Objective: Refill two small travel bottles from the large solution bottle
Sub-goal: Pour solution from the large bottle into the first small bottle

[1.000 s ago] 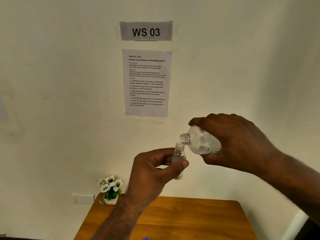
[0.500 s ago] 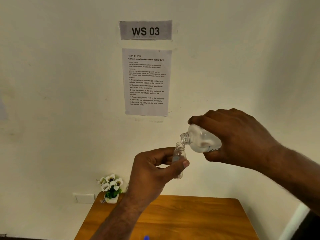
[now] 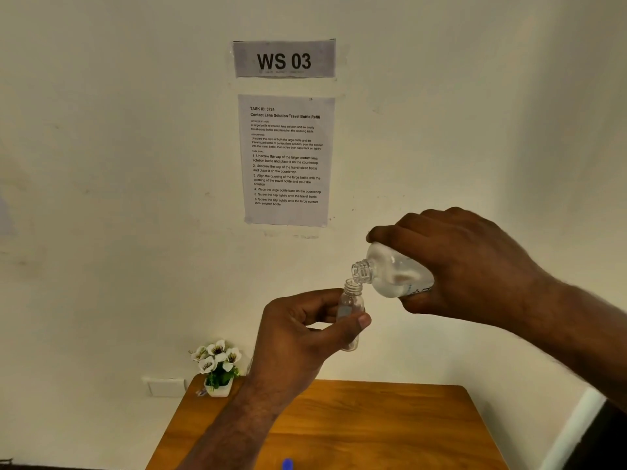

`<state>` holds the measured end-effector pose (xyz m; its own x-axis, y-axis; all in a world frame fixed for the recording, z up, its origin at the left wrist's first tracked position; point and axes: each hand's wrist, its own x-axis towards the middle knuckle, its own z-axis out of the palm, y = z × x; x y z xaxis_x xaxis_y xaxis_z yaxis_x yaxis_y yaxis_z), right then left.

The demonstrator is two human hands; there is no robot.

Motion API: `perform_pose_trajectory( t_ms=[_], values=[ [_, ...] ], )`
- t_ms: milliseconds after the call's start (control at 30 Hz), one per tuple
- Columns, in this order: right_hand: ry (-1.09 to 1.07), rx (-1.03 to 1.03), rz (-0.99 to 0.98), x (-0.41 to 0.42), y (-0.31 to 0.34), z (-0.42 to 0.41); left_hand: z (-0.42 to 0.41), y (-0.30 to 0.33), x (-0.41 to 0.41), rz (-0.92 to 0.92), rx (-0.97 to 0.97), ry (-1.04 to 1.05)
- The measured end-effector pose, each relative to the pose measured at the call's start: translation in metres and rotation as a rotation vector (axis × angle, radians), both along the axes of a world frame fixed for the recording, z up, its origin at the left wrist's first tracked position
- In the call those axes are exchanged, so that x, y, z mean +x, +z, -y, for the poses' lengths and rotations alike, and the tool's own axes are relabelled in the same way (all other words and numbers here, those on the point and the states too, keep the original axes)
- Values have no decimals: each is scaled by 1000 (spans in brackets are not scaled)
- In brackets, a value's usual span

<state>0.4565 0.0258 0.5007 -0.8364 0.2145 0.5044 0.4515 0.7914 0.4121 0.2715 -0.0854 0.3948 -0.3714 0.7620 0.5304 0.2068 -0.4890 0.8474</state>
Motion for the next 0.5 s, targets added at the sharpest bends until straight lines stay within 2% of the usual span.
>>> perform_pose_trajectory(
  t_ms=[500],
  values=[
    [27, 19, 2, -1, -1, 0, 4, 0, -1, 17, 16, -23]
  ],
)
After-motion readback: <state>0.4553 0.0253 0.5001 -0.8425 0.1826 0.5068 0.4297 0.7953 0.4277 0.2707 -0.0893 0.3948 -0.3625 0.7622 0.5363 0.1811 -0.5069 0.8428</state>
